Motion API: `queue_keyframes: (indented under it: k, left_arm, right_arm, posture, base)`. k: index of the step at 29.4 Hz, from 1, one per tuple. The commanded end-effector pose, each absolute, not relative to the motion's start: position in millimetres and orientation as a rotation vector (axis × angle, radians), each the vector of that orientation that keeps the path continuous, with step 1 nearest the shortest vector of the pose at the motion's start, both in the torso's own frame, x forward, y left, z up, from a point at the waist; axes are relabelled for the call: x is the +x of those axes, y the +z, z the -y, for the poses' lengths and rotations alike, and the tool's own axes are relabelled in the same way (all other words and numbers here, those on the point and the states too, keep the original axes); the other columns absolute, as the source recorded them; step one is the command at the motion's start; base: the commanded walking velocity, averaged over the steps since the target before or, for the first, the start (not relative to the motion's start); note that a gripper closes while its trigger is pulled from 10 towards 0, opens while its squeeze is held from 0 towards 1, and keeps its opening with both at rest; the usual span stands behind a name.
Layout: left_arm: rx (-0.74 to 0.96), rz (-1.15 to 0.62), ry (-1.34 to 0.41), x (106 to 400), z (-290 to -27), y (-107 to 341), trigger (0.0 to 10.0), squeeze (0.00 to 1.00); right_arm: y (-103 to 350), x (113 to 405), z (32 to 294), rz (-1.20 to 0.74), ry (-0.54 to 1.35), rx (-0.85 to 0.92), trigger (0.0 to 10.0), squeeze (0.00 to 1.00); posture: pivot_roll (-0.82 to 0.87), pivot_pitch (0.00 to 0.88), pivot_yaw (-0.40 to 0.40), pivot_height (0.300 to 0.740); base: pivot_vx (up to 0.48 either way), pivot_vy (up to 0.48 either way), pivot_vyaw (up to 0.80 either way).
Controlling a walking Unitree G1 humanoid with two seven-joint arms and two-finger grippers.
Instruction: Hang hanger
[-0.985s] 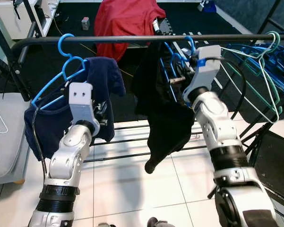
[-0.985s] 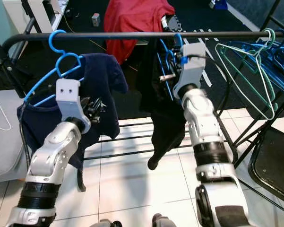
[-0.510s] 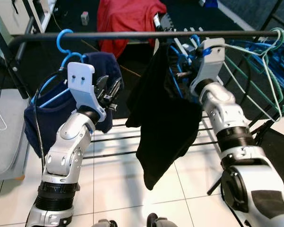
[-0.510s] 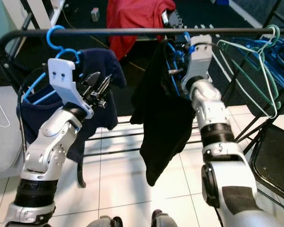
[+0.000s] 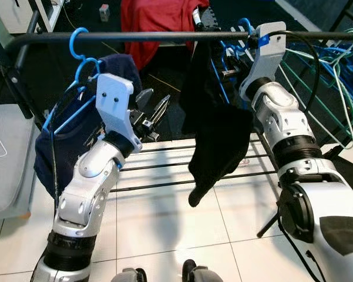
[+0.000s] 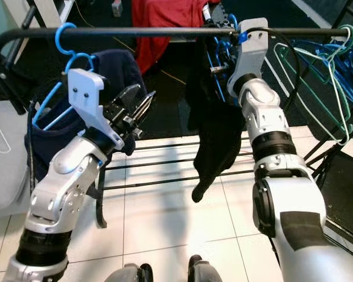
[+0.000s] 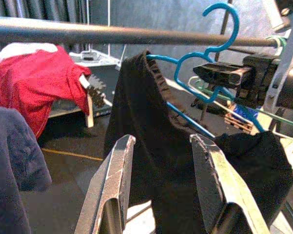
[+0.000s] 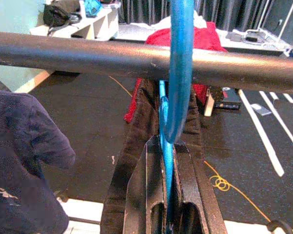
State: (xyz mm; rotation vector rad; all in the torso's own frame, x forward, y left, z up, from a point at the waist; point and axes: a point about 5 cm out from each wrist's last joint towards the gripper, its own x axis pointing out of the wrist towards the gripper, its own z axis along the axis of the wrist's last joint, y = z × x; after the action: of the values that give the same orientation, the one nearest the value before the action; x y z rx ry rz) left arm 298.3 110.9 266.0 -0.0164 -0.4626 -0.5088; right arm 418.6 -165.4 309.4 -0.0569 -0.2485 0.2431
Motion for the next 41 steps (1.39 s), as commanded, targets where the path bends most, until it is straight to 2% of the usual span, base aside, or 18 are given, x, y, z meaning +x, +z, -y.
queue_keyframes:
  k: [1,3,10,20,23,40,41]
  left_arm:
    - [0.001,0.441,-0.522,296,-113,264,10.0,0.00]
    - [-0.003,0.420,-0.545,295,-112,262,10.0,0.00]
    - [0.014,0.405,-0.616,295,-105,263,10.0,0.00]
    - [-0.028,0.379,-0.636,294,-109,266,10.0,0.00]
    - [-0.033,0.392,-0.689,289,-105,268,10.0,0.00]
    - [-0.017,0.381,-0.754,285,-101,269,10.0,0.00]
    - [-0.015,0.374,-0.760,285,-101,268,10.0,0.00]
  right_arm:
    - [328,418,170,0.314,0.238,-0.052,10.0,0.00]
    - [327,420,174,0.278,0.221,-0.042,10.0,0.00]
    - [330,423,181,0.213,0.207,-0.045,10.0,0.00]
    - [339,425,172,0.196,0.234,-0.135,10.0,0.00]
    - [341,425,173,0.192,0.224,-0.151,10.0,0.00]
    - [340,425,185,0.162,0.173,-0.114,10.0,0.00]
    - [338,425,187,0.156,0.164,-0.100,10.0,0.31]
  posture:
    - [0.01,0.269,-0.047,0.740]
    - [0.01,0.234,-0.028,0.740]
    - [0.02,0.233,-0.020,0.740]
    - [0.04,0.226,-0.038,0.740]
    - [0.04,0.225,-0.042,0.740]
    - [0.04,0.208,-0.038,0.740]
    - [0.04,0.206,-0.038,0.740]
  base:
    - [0.000,0.000,0.00]
    - [0.000,0.000,0.00]
    - [0.000,0.000,0.00]
    - [0.000,0.000,0.00]
    - [0.000,0.000,0.00]
    - [0.000,0.000,0.00]
    - [0.000,0.000,0.00]
